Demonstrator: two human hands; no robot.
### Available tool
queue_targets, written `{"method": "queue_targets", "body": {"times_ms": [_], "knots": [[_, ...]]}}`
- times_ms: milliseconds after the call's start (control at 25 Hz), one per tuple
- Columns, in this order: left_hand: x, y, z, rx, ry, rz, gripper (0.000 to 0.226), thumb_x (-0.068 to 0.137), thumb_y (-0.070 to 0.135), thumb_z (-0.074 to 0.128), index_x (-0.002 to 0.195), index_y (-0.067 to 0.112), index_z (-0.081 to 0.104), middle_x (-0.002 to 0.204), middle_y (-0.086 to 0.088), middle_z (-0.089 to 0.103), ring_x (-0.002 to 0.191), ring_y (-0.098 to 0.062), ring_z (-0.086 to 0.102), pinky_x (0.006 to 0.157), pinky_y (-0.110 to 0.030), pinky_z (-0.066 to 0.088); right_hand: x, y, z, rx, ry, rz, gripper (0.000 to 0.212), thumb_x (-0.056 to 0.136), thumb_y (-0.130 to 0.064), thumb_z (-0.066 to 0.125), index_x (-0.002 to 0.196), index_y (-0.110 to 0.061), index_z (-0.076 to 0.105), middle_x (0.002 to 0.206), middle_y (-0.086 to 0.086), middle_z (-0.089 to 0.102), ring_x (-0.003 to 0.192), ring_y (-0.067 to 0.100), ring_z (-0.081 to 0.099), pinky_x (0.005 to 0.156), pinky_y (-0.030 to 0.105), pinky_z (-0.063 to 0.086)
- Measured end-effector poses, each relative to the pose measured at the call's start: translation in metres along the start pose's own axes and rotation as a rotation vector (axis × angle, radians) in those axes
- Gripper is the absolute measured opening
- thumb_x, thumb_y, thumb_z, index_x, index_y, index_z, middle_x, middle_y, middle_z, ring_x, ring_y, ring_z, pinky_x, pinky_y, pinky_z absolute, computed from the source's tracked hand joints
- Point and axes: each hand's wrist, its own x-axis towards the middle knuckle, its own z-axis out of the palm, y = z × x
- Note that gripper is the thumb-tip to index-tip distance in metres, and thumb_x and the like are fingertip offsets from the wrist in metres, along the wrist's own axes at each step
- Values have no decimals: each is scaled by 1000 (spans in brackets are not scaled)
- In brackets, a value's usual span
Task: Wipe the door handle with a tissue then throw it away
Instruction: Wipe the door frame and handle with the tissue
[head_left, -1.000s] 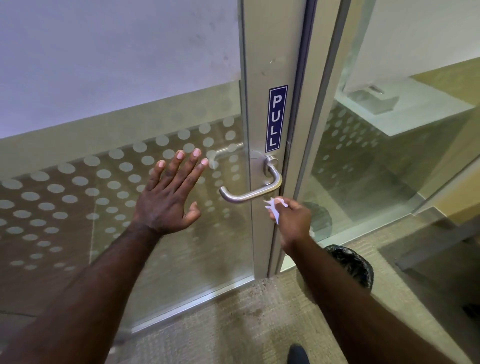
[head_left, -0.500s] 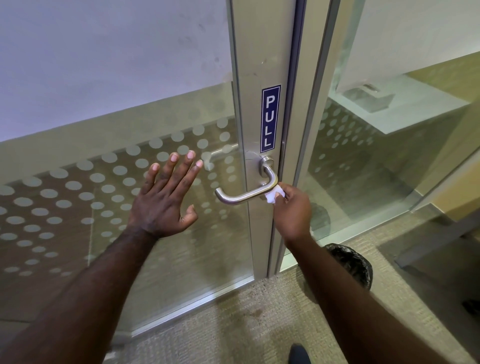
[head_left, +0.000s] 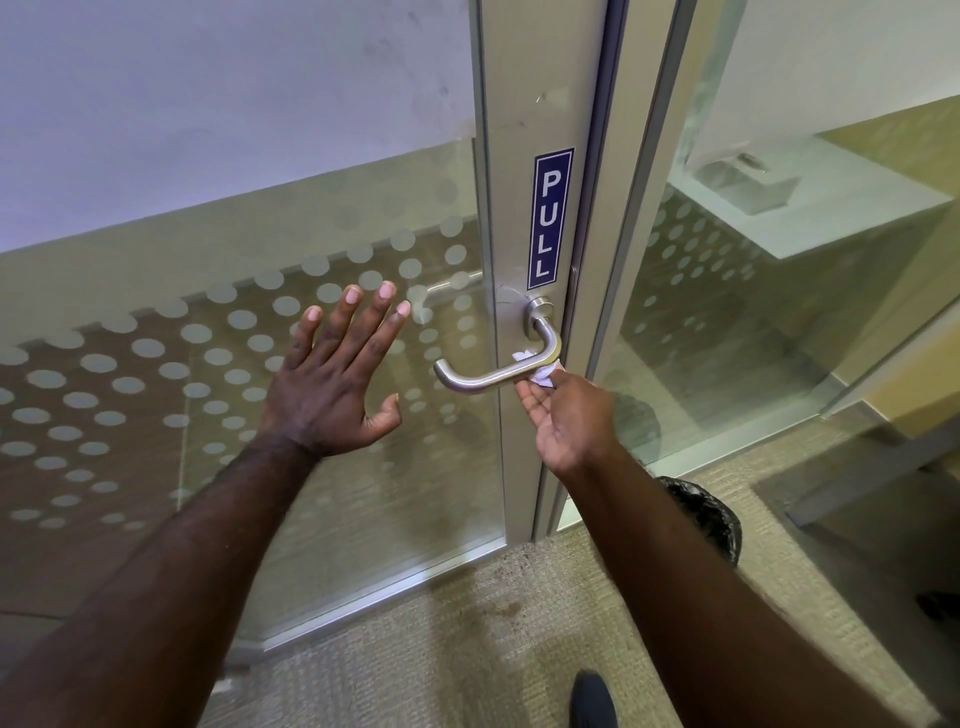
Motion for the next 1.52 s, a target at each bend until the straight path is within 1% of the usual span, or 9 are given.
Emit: {"method": "queue_targets", "body": {"times_ms": [200, 400, 560, 720, 1000, 1160, 1280, 1360, 1520], "knots": [[0, 1, 0, 2, 6, -5, 97, 80, 56, 43, 162, 22, 4, 169, 4, -9, 156, -18, -7, 124, -39, -10, -11, 3, 9, -120, 56, -34, 28, 94, -2, 48, 68, -10, 53, 117, 26, 64, 108, 32, 63, 108, 46, 38], [0, 1, 0, 1, 25, -3, 97, 81, 59, 42, 162, 21, 4, 169, 4, -9, 156, -18, -7, 124, -39, -10, -15, 25, 10, -226, 133, -220, 27, 96, -11, 55, 70, -12, 61, 71, 2, 59, 67, 10, 50, 68, 19, 40], [0, 1, 1, 25, 40, 6, 97, 82, 62, 43, 162, 20, 7, 170, 3, -7, 156, -19, -5, 124, -39, -11, -23, 53, 18, -253, 145, -271, 18, 97, -10, 54, 96, 0, 68, 79, 2, 64, 71, 6, 55, 69, 14, 42], [0, 1, 3, 23, 43, 1, 98, 82, 63, 43, 162, 21, 6, 170, 4, -8, 156, -19, -5, 124, -39, -11, -34, 74, 27, -203, 74, -272, 16, 97, -7, 52, 94, -13, 66, 83, -9, 68, 71, -9, 62, 66, 8, 44], [-1, 1, 3, 33, 54, 4, 98, 81, 65, 43, 162, 21, 7, 170, 3, -5, 156, -18, -3, 124, -38, -11, -45, 98, 40, -168, -19, -246, 19, 97, -1, 50, 99, -7, 68, 94, 7, 73, 91, 19, 68, 83, 29, 53], [-1, 1, 3, 18, 50, 4, 98, 82, 65, 42, 161, 21, 5, 170, 3, -8, 156, -18, -6, 124, -38, -11, -38, 93, 18, -317, -23, -256, 20, 96, -5, 53, 91, -14, 70, 84, -3, 72, 73, 6, 65, 64, 15, 49], [-1, 2, 4, 28, 46, 0, 97, 83, 65, 40, 162, 21, 5, 169, 3, -9, 156, -18, -6, 124, -38, -11, -32, 70, -32, -600, 209, -488, 15, 96, -13, 54, 95, -14, 69, 80, 0, 69, 67, 11, 58, 61, 31, 48], [0, 2, 4, 34, 45, -2, 96, 84, 66, 40, 162, 20, 6, 170, 2, -8, 156, -19, -5, 124, -38, -11, -24, 44, -52, -809, 292, -816, 22, 96, -11, 52, 115, -14, 64, 100, 2, 71, 85, 14, 63, 79, 36, 52], [0, 2, 3, 17, 39, -4, 97, 83, 66, 39, 162, 20, 6, 170, 2, -8, 156, -19, -5, 124, -39, -11, -2, 7, -47, -1482, -59, -1475, 50, 83, 12, 48, 129, -6, 56, 134, 14, 54, 129, 35, 44, 109, 57, 29]]}}
